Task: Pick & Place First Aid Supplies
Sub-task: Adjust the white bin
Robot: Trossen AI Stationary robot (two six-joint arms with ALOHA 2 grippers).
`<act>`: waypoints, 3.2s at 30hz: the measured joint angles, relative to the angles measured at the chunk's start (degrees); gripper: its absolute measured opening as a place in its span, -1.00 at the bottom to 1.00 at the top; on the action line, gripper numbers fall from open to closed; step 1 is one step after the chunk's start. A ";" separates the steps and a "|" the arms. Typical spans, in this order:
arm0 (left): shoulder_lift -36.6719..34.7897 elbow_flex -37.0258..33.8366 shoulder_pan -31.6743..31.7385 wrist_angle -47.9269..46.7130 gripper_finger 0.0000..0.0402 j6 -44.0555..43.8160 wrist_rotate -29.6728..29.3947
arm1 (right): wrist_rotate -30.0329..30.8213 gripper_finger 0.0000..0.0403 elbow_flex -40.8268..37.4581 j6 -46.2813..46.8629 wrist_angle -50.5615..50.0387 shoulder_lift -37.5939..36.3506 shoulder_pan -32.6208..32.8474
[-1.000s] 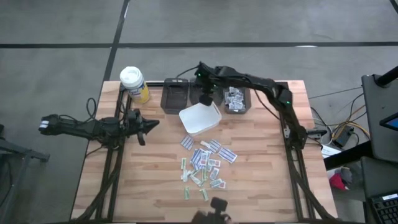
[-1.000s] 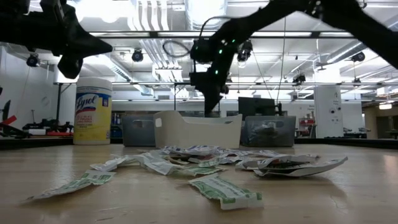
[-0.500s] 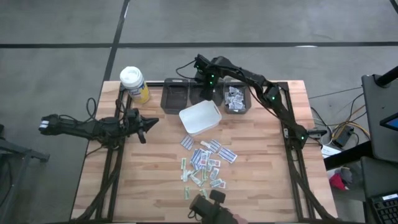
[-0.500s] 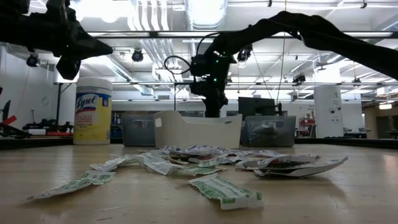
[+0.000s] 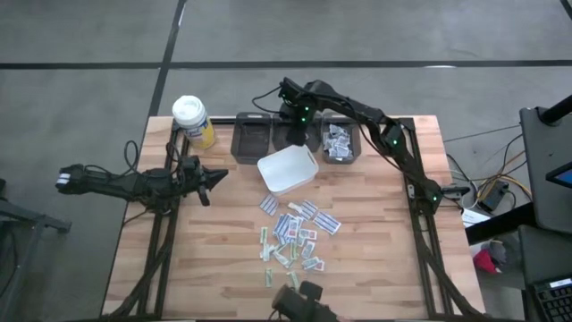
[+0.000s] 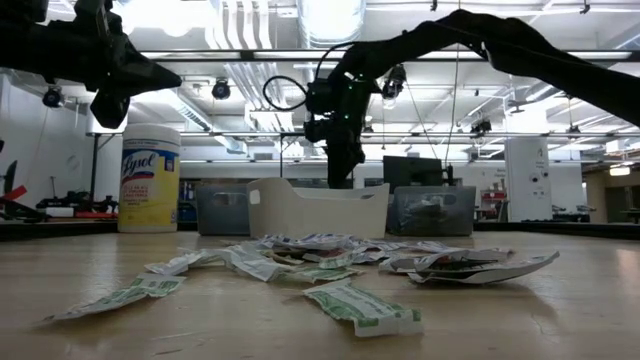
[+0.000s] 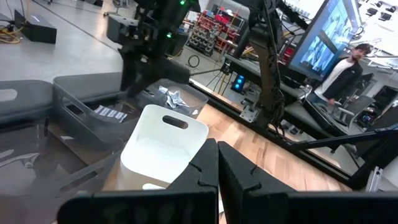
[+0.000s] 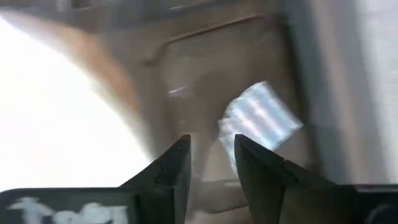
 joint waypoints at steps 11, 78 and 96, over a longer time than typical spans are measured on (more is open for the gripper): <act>0.00 0.00 -0.02 -0.04 -1.00 1.94 0.13 | -18.85 -0.46 -0.17 -4.13 -5.12 -1.47 6.98; -1.68 0.00 -0.07 -1.10 -1.00 5.99 6.79 | -10.92 -0.85 -17.12 1.50 10.60 -12.14 26.67; -3.48 0.00 -0.04 -2.18 -1.00 7.26 11.68 | -12.82 -0.85 -26.03 12.06 24.05 -12.06 30.24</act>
